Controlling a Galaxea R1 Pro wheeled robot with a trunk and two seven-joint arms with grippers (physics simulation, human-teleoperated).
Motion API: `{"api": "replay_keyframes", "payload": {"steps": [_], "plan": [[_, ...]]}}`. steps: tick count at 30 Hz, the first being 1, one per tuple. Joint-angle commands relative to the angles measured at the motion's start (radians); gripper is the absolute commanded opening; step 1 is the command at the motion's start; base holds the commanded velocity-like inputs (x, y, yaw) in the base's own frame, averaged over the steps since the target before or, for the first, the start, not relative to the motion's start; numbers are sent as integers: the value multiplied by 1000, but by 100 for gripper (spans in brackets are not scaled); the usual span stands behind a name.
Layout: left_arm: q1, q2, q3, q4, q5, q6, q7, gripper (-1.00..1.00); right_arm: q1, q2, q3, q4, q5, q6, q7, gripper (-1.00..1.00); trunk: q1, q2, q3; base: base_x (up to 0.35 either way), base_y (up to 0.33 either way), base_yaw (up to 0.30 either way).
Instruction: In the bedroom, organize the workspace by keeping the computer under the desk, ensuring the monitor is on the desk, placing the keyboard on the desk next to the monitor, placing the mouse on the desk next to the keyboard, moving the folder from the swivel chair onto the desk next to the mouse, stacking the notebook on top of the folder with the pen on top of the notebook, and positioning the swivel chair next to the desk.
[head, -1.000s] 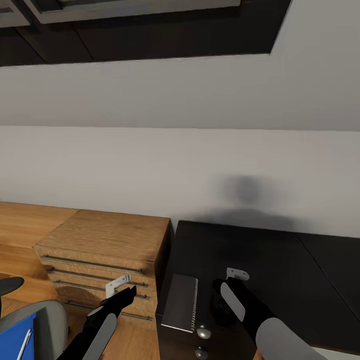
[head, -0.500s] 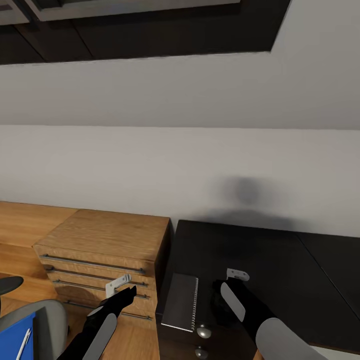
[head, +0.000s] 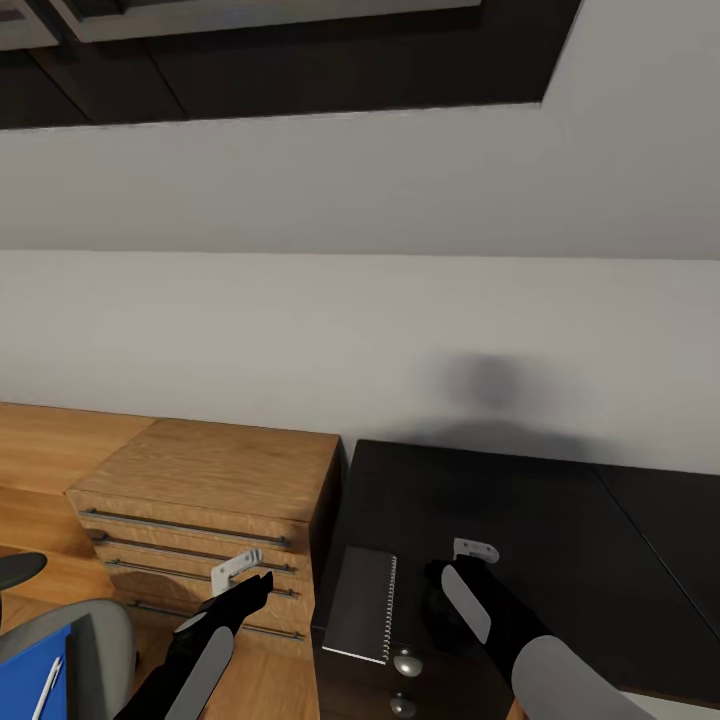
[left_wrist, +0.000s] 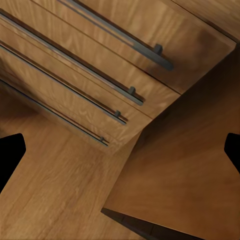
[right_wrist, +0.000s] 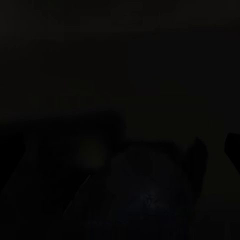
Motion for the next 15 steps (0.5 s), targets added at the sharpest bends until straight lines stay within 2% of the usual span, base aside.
{"api": "replay_keyframes", "payload": {"steps": [1,15], "plan": [[-1,1,-3,-1,9,1,9,100,-1,-1,5,-1,-9,5,-9,100,0,-1,-1,0,0,0],[-1,1,-3,-1,9,1,9,100,-1,0,4,-1,-10,26,-9,100,0,-1,-1,0,0,0]]}}
